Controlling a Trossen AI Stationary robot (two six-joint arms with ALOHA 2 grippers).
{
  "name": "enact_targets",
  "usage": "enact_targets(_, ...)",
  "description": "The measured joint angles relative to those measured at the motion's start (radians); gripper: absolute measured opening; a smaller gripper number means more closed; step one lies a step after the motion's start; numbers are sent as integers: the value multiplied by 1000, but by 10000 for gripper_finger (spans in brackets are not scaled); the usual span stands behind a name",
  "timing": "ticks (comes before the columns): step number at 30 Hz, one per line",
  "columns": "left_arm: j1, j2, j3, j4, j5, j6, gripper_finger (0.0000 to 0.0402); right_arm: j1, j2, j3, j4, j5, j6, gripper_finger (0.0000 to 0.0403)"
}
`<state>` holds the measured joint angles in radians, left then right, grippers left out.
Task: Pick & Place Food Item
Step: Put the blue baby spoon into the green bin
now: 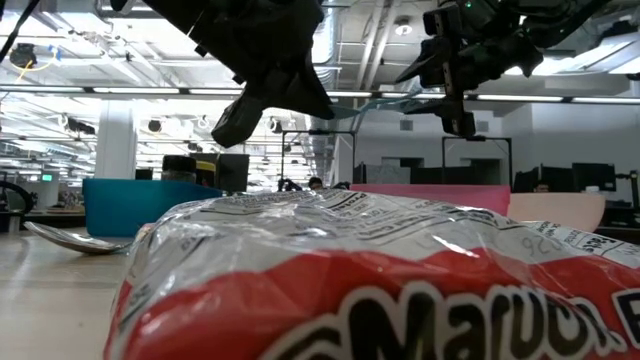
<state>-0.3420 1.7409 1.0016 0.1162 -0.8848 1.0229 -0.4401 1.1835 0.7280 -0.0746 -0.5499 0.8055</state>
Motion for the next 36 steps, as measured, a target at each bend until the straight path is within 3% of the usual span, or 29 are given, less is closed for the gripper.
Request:
enact_targets(20, 0, 0, 0, -3, 0, 2, 3, 19, 0, 0, 0, 8, 26, 88)
enact_targets(30, 0, 0, 0, -3, -1, 21, 3, 19, 0, 0, 1, 8, 27, 58)
enact_targets(36, 0, 0, 0, -3, -2, 97, 3, 19, 0, 0, 0, 4, 166, 38)
